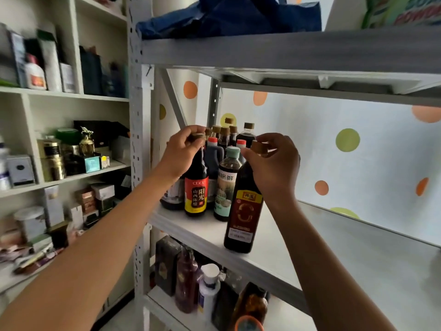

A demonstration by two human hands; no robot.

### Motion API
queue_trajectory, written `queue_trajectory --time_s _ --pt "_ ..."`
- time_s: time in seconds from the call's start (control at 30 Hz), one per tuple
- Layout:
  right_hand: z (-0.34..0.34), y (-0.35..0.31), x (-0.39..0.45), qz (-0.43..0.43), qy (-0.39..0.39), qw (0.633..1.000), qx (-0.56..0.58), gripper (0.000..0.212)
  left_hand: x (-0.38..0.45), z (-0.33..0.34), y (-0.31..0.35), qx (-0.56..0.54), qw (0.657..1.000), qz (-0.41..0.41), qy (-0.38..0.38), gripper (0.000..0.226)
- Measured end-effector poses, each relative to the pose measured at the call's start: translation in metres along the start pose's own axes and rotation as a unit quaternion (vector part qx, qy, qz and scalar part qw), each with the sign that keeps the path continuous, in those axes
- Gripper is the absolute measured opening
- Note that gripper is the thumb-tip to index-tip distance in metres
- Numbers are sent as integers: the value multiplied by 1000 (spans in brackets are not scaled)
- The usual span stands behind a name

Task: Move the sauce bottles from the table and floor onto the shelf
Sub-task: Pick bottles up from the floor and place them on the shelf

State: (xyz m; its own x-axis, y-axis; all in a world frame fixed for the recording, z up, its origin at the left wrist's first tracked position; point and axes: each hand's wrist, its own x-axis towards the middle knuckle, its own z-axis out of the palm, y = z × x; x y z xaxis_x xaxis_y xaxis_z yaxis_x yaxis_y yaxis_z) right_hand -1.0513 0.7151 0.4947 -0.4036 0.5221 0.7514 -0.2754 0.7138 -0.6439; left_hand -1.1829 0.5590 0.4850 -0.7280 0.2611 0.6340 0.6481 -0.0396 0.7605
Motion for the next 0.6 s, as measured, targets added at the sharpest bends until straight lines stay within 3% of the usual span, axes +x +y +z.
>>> queue_trajectory --time_s 0.13,0.27,0.37,0.6 --pt "11 3 -3 0 -19 1000 -17 27 8 0 -14 73 995 -32 -57 33" --pt "18 3 -1 -6 -12 999 -47 27 18 -3 -17 268 958 47 -86 43" --pt "22 2 2 -2 -13 997 -71 29 28 -6 -19 352 931 76 -65 56" --pt "41 -1 10 -2 -12 993 -121 35 33 -10 -15 251 959 39 -122 56"
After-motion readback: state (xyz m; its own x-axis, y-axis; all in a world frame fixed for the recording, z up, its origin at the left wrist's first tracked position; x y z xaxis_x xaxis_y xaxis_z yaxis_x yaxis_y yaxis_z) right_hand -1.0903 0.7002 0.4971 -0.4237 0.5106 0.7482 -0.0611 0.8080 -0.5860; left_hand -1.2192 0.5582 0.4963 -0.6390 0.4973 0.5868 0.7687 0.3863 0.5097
